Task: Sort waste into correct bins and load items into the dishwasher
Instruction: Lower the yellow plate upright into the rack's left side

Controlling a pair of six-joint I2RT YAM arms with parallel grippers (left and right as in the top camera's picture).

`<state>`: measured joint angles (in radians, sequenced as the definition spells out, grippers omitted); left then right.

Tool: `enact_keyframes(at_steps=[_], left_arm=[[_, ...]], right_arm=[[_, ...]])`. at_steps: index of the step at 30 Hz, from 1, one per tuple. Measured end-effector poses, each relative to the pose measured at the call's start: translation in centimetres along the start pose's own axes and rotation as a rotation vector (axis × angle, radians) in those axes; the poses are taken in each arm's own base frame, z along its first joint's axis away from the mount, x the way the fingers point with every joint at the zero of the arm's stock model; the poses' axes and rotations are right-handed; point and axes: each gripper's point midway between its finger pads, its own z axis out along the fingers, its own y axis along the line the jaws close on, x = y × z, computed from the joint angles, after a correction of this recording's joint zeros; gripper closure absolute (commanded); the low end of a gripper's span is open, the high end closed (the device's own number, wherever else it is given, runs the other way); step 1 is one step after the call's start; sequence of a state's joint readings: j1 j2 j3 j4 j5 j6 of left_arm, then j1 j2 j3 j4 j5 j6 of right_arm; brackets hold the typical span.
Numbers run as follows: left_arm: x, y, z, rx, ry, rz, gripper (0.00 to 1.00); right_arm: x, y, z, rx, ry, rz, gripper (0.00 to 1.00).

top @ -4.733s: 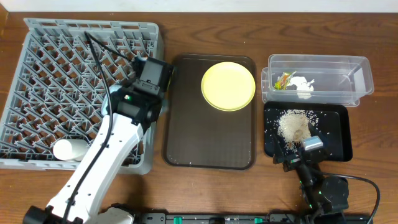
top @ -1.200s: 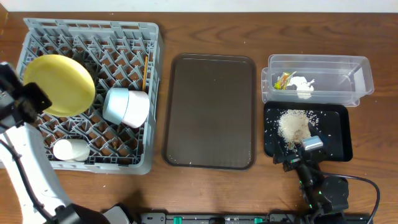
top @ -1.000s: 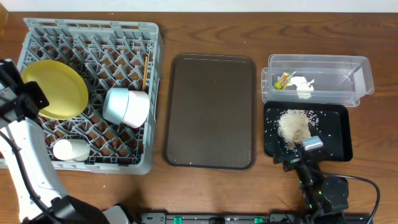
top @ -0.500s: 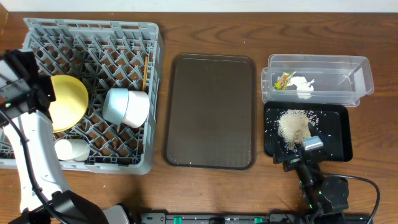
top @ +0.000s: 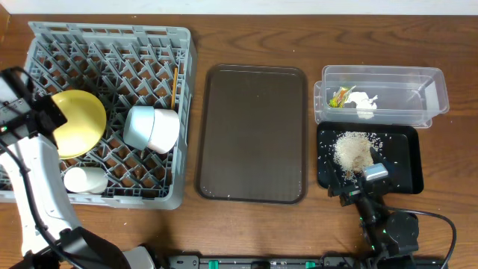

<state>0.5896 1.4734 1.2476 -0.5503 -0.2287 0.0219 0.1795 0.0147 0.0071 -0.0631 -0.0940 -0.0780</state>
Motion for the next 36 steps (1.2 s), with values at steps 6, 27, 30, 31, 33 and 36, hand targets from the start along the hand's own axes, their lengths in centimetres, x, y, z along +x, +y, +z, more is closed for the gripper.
enact_keyframes(at_steps=[6, 27, 30, 31, 33, 36], left_arm=[[0.9, 2.5, 3.2, 0.107, 0.062, -0.225, 0.21], [5.5, -1.4, 9.7, 0.443, 0.267, -0.324, 0.81], [5.1, -1.5, 9.6, 0.461, 0.251, -0.314, 0.92], [5.0, -1.5, 9.6, 0.465, 0.247, -0.311, 0.92], [4.8, -1.6, 9.6, 0.469, 0.24, -0.31, 0.92], [4.6, -1.5, 9.7, 0.469, 0.23, -0.308, 0.93]], right_arm=[[0.0, 0.0, 0.0, 0.0, 0.0, 0.0, 0.01], [0.0, 0.0, 0.0, 0.0, 0.0, 0.0, 0.01], [0.0, 0.0, 0.0, 0.0, 0.0, 0.0, 0.01], [0.0, 0.0, 0.0, 0.0, 0.0, 0.0, 0.01], [0.0, 0.0, 0.0, 0.0, 0.0, 0.0, 0.01], [0.0, 0.0, 0.0, 0.0, 0.0, 0.0, 0.01]])
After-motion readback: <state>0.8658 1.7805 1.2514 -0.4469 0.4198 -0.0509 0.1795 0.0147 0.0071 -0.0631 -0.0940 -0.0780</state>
